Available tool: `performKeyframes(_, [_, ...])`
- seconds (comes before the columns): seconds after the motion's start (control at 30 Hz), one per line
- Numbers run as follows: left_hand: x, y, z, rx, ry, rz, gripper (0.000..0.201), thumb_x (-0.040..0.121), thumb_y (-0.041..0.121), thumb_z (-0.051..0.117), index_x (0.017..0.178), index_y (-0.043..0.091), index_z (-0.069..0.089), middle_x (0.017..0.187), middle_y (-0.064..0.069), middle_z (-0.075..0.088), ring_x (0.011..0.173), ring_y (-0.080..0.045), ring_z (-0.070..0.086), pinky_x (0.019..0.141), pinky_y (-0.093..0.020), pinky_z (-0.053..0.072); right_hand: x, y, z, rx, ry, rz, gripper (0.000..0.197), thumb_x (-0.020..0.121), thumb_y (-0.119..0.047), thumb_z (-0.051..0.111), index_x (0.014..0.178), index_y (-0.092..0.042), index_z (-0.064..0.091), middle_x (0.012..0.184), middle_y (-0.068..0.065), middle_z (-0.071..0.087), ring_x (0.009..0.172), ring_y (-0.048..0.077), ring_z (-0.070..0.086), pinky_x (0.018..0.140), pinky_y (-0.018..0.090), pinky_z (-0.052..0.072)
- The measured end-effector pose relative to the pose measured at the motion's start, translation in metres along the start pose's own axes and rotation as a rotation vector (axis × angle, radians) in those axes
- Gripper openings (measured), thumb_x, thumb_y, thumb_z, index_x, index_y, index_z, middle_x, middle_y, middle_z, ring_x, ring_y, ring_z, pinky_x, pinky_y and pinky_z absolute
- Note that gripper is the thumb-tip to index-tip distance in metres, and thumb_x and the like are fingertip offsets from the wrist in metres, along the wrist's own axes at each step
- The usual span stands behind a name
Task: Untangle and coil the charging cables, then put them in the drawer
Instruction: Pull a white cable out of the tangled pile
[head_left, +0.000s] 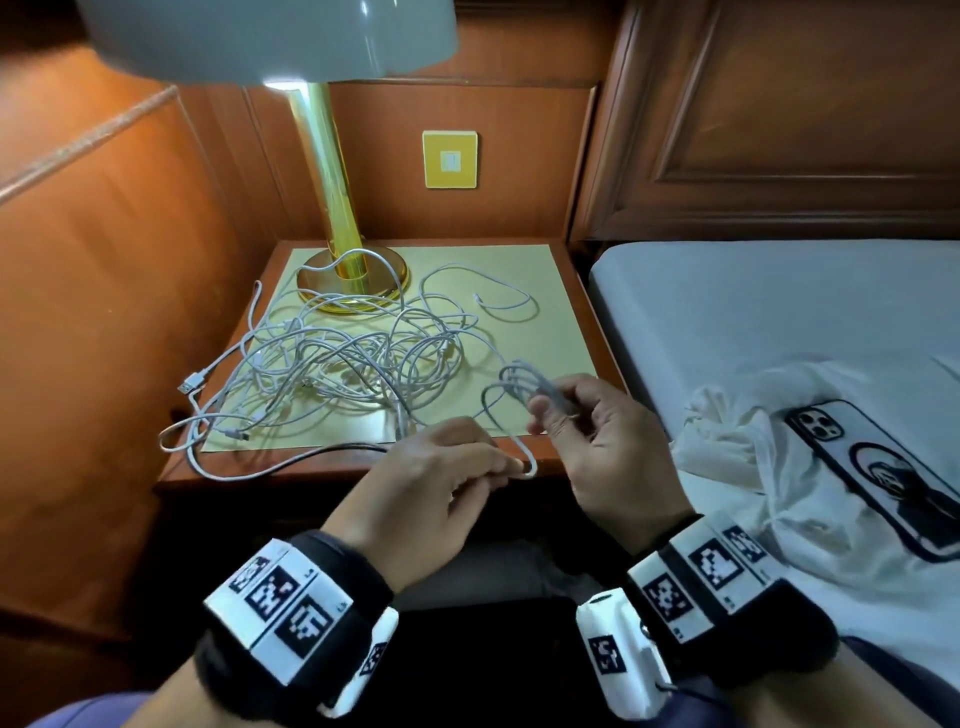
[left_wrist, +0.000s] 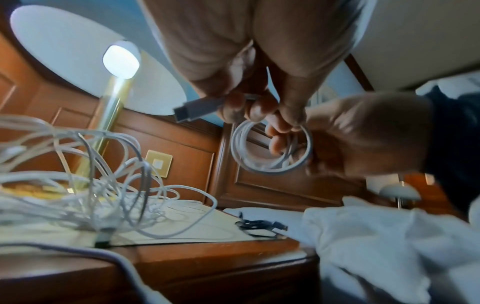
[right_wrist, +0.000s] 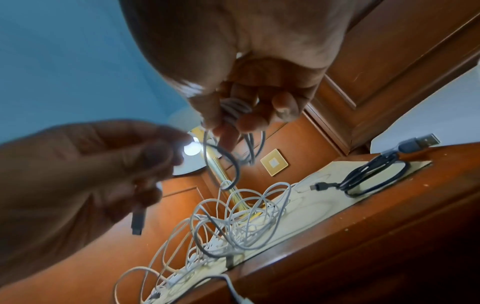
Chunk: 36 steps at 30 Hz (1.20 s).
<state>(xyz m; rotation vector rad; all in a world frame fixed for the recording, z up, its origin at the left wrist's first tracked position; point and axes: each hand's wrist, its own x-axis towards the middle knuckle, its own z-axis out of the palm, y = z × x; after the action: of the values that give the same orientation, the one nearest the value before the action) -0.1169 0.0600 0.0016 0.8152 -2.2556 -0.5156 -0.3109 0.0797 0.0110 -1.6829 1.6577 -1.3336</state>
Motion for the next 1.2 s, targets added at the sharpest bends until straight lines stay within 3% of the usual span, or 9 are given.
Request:
performKeyframes(0.2, [0.008,0.002,-0.004,-0.092,0.221,-0.018,0.01,0.09,0.01,0.073,0.096,0.016,0.079,0.083,0.003,0.065,0.075,-0.012,0.065,0.068,-0.027,0.052,-0.005,0.002,0.008,0.053,-0.265,0.112,0.023,0.1,-0.028,0.059,0.08,-0.019,0.065,0.067,-0.007,0.069,0.066,0.003,0.063,0.067,0.019,0.047])
performKeyframes(0.37, [0.008,-0.007,-0.006,-0.092,0.313,-0.128,0.007,0.087,0.01,0.077,0.09,0.016,0.077,0.082,0.007,0.069,0.076,-0.013,0.066,0.069,-0.028,0.053,-0.004,-0.001,0.011,0.175,-0.226,0.231,0.033,0.103,-0.029,0.052,0.076,-0.013,0.061,0.06,0.0,0.064,0.063,0.01,0.061,0.071,0.024,0.048])
performKeyframes(0.5, [0.007,-0.005,-0.003,-0.19,0.279,-0.175,0.003,0.085,0.019,0.076,0.088,0.018,0.075,0.082,0.009,0.071,0.079,-0.015,0.069,0.072,-0.034,0.056,-0.002,0.003,0.009,0.112,-0.107,0.23,0.033,0.102,-0.032,0.053,0.077,-0.015,0.063,0.067,-0.002,0.066,0.066,0.012,0.062,0.064,0.018,0.047])
performKeyframes(0.6, [0.005,-0.005,-0.002,-0.186,0.225,-0.182,0.005,0.085,0.019,0.071,0.088,0.02,0.075,0.082,0.008,0.07,0.079,-0.016,0.068,0.072,-0.039,0.055,0.0,0.004,0.007,0.06,-0.035,0.204,0.029,0.102,-0.035,0.054,0.079,-0.02,0.064,0.072,-0.005,0.067,0.069,0.01,0.061,0.067,0.022,0.047])
performKeyframes(0.7, [0.005,-0.002,-0.002,-0.179,0.192,-0.179,0.008,0.086,0.019,0.069,0.087,0.024,0.075,0.081,0.01,0.069,0.079,-0.014,0.067,0.072,-0.036,0.055,0.001,0.003,0.007,0.102,-0.029,0.206,0.029,0.102,-0.034,0.053,0.081,-0.019,0.066,0.076,-0.006,0.07,0.075,0.009,0.065,0.075,0.026,0.051])
performKeyframes(0.83, [0.006,-0.001,0.0,-0.249,0.214,-0.246,0.007,0.087,0.016,0.072,0.087,0.022,0.075,0.079,0.012,0.07,0.071,-0.008,0.064,0.067,-0.025,0.049,-0.001,0.002,0.011,0.287,-0.175,0.295,0.032,0.104,-0.033,0.051,0.081,-0.014,0.063,0.073,0.004,0.073,0.075,0.024,0.069,0.082,0.043,0.055])
performKeyframes(0.97, [0.007,0.0,0.003,-0.226,0.262,-0.26,0.007,0.088,0.011,0.075,0.088,0.018,0.075,0.079,0.011,0.07,0.073,-0.011,0.065,0.068,-0.026,0.051,-0.002,0.008,0.017,0.262,-0.247,0.322,0.034,0.103,-0.035,0.05,0.076,-0.016,0.059,0.058,-0.007,0.056,0.057,0.01,0.05,0.064,0.033,0.04])
performKeyframes(1.07, [0.008,-0.001,0.003,-0.069,0.289,-0.164,0.005,0.089,0.01,0.071,0.091,0.014,0.073,0.085,0.009,0.068,0.079,-0.01,0.064,0.071,-0.024,0.051,-0.003,0.008,0.017,0.235,-0.315,0.33,0.034,0.105,-0.033,0.048,0.076,-0.02,0.059,0.055,-0.016,0.053,0.051,0.0,0.05,0.061,0.023,0.036])
performKeyframes(1.2, [0.009,-0.01,-0.002,0.053,0.339,-0.123,0.012,0.091,-0.001,0.067,0.096,0.009,0.074,0.09,0.004,0.07,0.086,-0.005,0.064,0.081,-0.011,0.046,-0.005,0.001,0.017,0.322,-0.387,0.289,0.042,0.098,-0.045,0.05,0.063,-0.023,0.054,0.061,-0.008,0.047,0.057,0.009,0.043,0.058,0.024,0.034])
